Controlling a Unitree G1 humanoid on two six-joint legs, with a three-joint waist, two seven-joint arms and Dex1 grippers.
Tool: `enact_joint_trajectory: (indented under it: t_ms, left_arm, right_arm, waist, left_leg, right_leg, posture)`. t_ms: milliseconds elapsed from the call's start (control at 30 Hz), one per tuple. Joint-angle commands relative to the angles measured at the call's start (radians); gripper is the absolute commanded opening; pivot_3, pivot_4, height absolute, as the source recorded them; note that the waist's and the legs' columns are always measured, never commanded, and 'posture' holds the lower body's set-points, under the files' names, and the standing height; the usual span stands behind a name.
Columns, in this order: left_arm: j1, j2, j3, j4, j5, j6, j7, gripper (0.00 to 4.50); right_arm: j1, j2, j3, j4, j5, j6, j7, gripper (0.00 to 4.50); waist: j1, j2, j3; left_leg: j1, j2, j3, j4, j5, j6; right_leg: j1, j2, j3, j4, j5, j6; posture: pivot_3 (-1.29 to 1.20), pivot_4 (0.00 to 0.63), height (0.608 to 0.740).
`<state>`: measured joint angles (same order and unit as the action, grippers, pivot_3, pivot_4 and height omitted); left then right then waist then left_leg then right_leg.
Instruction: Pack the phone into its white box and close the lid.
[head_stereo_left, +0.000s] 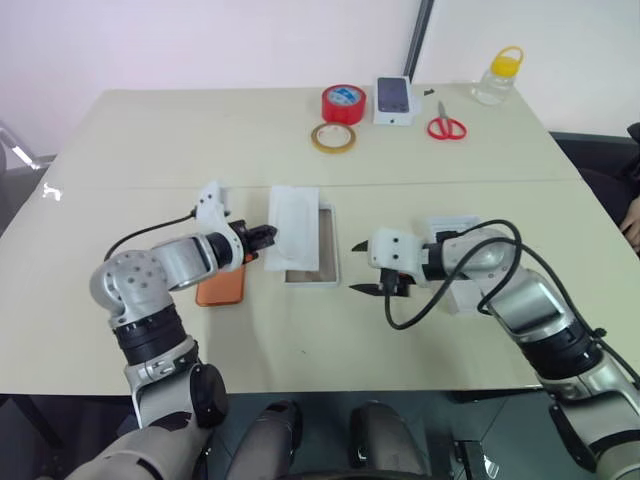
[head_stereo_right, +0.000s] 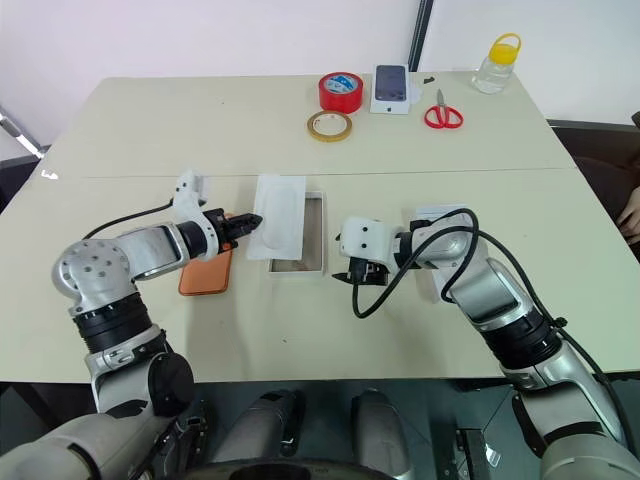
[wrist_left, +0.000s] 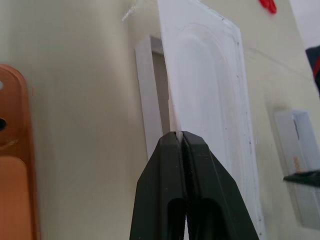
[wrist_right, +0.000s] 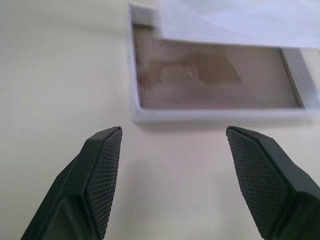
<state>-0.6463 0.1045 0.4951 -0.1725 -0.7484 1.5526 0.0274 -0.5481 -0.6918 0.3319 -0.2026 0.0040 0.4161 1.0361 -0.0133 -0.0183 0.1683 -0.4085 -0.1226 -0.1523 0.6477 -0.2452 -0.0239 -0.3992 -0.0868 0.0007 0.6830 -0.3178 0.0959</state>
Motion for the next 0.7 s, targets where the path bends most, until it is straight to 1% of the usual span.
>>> enact_joint_trajectory:
  t_ms: [33,167,200,267,400,433,467,500,600,700]
  left_arm:
    - [0.014,-0.011,-0.037,-0.045,0.019,0.013,-0.003,0.00]
    - [0.033,-0.030,-0.059,-0.060,0.039,0.004,-0.005,0.00]
    - [0.035,-0.042,-0.057,-0.067,0.040,0.005,-0.006,0.30]
    - [0.034,-0.069,-0.042,-0.078,0.046,0.002,-0.001,0.91]
    - [0.014,-0.138,0.032,-0.093,0.037,-0.006,0.015,2.87]
    - [0.007,-0.149,0.049,-0.099,0.033,-0.005,0.015,3.29]
    - [0.001,-0.158,0.063,-0.105,0.031,-0.002,0.014,3.83]
    - [-0.005,-0.162,0.072,-0.112,0.028,0.000,0.011,4.20]
    - [-0.018,-0.153,0.086,-0.127,0.022,-0.003,-0.001,4.20]
    - [-0.031,-0.134,0.097,-0.134,0.017,-0.006,-0.014,4.24]
  right_arm:
    - [-0.009,0.003,-0.029,-0.016,0.002,-0.005,-0.018,3.47]
    - [-0.010,0.017,-0.025,-0.012,0.002,-0.008,-0.035,3.47]
    - [-0.010,0.020,-0.023,-0.011,0.002,-0.009,-0.039,3.52]
    - [-0.009,0.024,-0.021,-0.009,0.002,-0.011,-0.043,3.54]
    - [-0.010,0.030,-0.021,-0.006,0.005,-0.014,-0.047,3.54]
    - [-0.012,0.033,-0.022,-0.004,0.005,-0.014,-0.049,3.54]
    - [-0.015,0.036,-0.022,-0.001,0.006,-0.015,-0.051,3.54]
    - [-0.019,0.041,-0.025,0.004,0.008,-0.016,-0.055,3.54]
    - [-0.041,0.066,-0.037,0.028,0.016,-0.011,-0.071,3.54]
    - [-0.064,0.086,-0.044,0.056,0.015,-0.003,-0.087,2.73]
  waist:
    - [0.000,0.000,0.000]
    - [0.001,0.000,0.000]
    - [0.002,0.000,0.000]
    - [0.003,0.000,0.000]
    - [0.004,0.000,0.000]
    - [0.002,0.000,0.000]
    - [0.001,0.000,0.000]
    - [0.000,0.000,0.000]
    - [-0.001,0.000,0.000]
    - [0.001,0.000,0.000]
  left_leg:
    - [0.000,0.000,0.000,0.000,0.000,0.000]
    - [0.000,0.000,0.000,0.000,0.000,0.000]
    - [0.000,0.000,0.000,0.000,0.000,0.000]
    - [0.000,0.000,0.000,0.000,0.000,0.000]
    - [0.000,0.000,0.000,0.000,0.000,0.000]
    - [0.000,0.000,0.000,0.000,0.000,0.000]
    - [0.000,0.000,0.000,0.000,0.000,0.000]
    - [0.000,0.000,0.000,0.000,0.000,0.000]
    - [0.000,0.000,0.000,0.000,0.000,0.000]
    - [0.000,0.000,0.000,0.000,0.000,0.000]
  right_leg:
    - [0.000,0.000,0.000,0.000,0.000,0.000]
    - [0.000,0.000,0.000,0.000,0.000,0.000]
    - [0.000,0.000,0.000,0.000,0.000,0.000]
    - [0.000,0.000,0.000,0.000,0.000,0.000]
    - [0.001,0.000,0.000,0.000,0.000,0.000]
    - [0.000,0.000,0.000,0.000,0.000,0.000]
    - [0.000,0.000,0.000,0.000,0.000,0.000]
    - [0.000,0.000,0.000,0.000,0.000,0.000]
    - [0.000,0.000,0.000,0.000,0.000,0.000]
    - [0.000,0.000,0.000,0.000,0.000,0.000]
  posture:
    - [0.00,0.150,0.740]
    - [0.00,0.150,0.740]
    - [0.00,0.150,0.740]
    - [0.00,0.150,0.740]
    - [0.00,0.150,0.740]
    - [0.00,0.150,0.740]
    - [0.00,0.150,0.740]
    - [0.00,0.150,0.740]
    - [0.00,0.150,0.740]
    - [0.00,0.150,0.740]
